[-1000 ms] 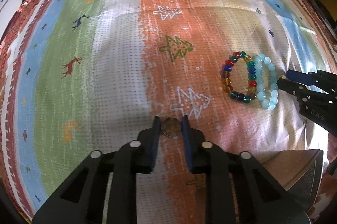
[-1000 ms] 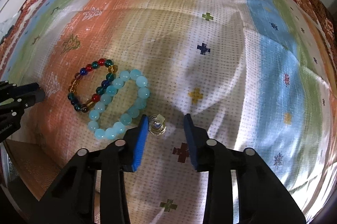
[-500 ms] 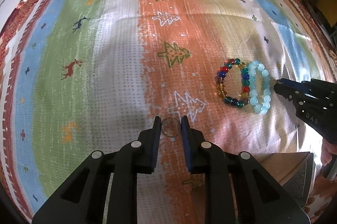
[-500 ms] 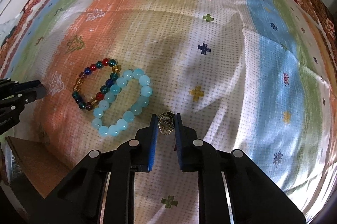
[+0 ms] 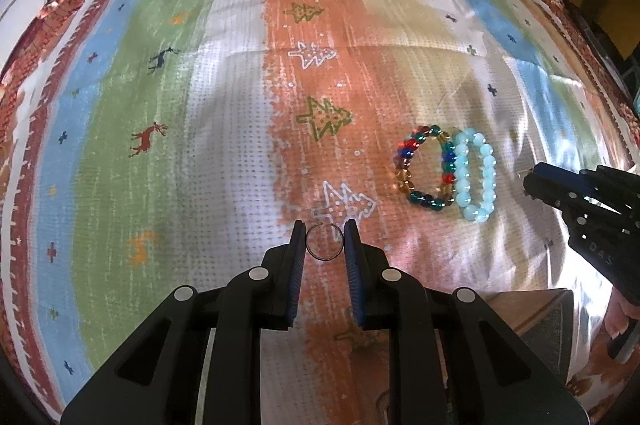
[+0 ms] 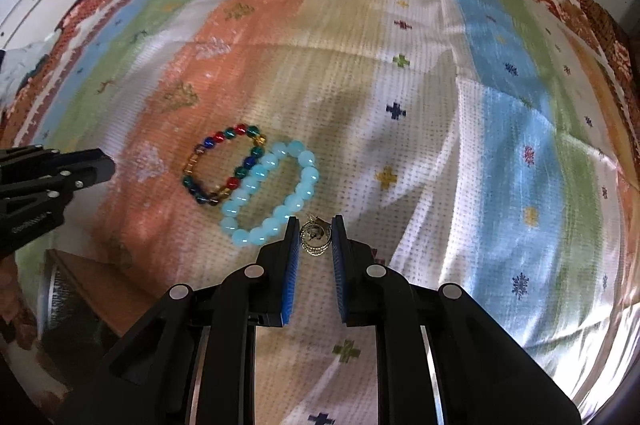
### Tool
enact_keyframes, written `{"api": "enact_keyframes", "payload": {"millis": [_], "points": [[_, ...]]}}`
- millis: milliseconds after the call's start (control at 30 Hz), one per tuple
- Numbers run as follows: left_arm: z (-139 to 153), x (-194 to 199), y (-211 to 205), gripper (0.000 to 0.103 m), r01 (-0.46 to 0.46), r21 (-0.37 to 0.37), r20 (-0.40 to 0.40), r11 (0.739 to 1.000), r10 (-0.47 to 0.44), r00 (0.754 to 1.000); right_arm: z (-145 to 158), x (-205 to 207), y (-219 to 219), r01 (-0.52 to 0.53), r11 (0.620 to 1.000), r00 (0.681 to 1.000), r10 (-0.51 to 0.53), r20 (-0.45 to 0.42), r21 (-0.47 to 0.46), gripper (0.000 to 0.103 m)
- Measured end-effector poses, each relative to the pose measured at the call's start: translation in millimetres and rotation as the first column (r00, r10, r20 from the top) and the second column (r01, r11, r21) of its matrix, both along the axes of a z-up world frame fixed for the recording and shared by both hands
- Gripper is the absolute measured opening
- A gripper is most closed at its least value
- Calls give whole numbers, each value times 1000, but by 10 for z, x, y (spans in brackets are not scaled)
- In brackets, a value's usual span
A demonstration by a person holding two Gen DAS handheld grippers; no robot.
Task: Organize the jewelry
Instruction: 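Lift the ring and charm and carry both over the silver tin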
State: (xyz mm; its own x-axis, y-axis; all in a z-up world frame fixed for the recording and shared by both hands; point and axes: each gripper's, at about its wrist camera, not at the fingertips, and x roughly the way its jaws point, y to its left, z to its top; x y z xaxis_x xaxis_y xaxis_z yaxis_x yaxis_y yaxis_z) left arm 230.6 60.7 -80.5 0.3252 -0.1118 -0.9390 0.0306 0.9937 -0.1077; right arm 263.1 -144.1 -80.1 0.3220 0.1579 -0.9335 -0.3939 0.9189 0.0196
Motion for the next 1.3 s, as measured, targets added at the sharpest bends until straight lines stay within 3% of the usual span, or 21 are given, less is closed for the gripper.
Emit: {"api": "enact_keyframes", "payload": {"millis": [600,1300], "points": [[373,-311,-129,19,0,9,100,1000,-1,995,400,-382,94,-47,998,994,43,100,38,17],[569,-758,-213,19,11,-84,142,996,1,990,602,-928,161,-118,987,986,103,129,107,17]]}}
